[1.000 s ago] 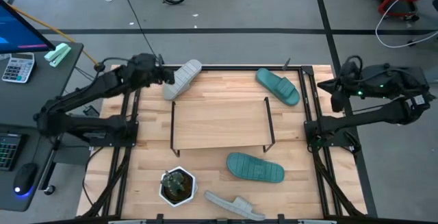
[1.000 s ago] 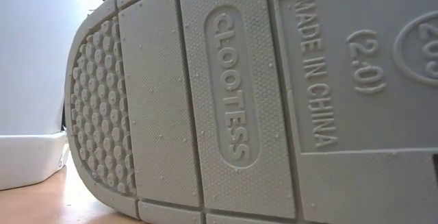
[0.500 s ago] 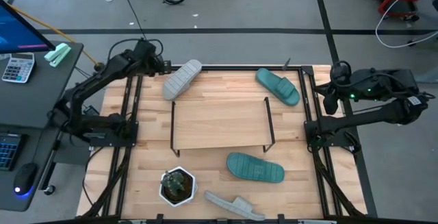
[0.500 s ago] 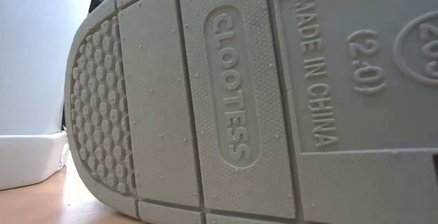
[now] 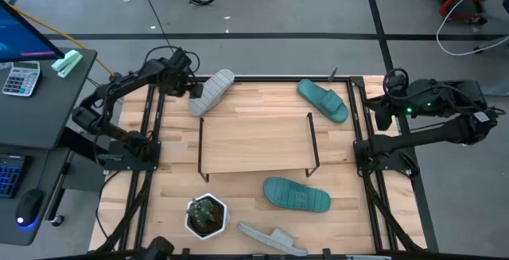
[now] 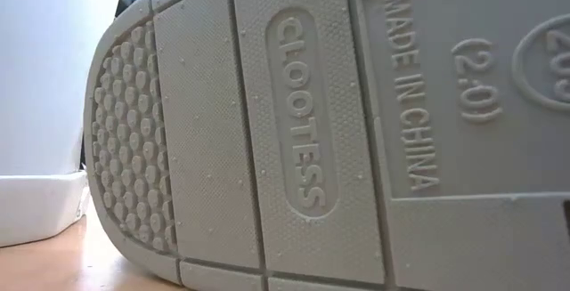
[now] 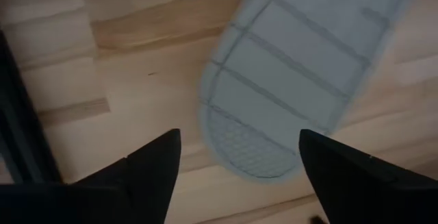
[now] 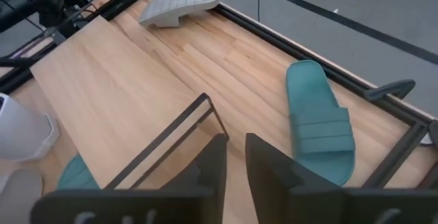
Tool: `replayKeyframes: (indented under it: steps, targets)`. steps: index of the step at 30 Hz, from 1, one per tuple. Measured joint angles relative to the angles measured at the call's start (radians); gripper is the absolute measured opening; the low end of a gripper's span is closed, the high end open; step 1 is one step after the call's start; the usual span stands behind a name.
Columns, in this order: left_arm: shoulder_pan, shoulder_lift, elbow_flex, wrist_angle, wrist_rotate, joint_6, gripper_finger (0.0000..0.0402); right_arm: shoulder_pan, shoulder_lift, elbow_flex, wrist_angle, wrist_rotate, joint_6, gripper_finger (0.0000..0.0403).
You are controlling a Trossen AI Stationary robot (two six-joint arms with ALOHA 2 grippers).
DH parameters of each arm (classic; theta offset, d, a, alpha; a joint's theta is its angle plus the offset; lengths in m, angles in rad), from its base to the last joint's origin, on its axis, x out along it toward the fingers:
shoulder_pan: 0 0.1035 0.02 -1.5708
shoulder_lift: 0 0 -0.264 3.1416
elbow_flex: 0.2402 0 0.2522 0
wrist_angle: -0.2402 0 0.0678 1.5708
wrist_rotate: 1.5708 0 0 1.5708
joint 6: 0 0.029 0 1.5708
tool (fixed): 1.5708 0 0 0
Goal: Pick and place slides into the shelf
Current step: Put the top gray slide on the shelf
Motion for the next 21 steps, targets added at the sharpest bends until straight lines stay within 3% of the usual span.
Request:
replayKeyframes:
  steps: [10,21]
  targets:
    - [0.105,0.085,0.0,0.014,0.068,0.054,0.0311,0.0,0.027,0.0,0.0,-0.005,0.022,0.0108]
    - [0.113,0.184,0.0,0.107,0.121,0.062,0.0311,0.0,0.111,0.0,0.0,-0.005,0.016,0.0127]
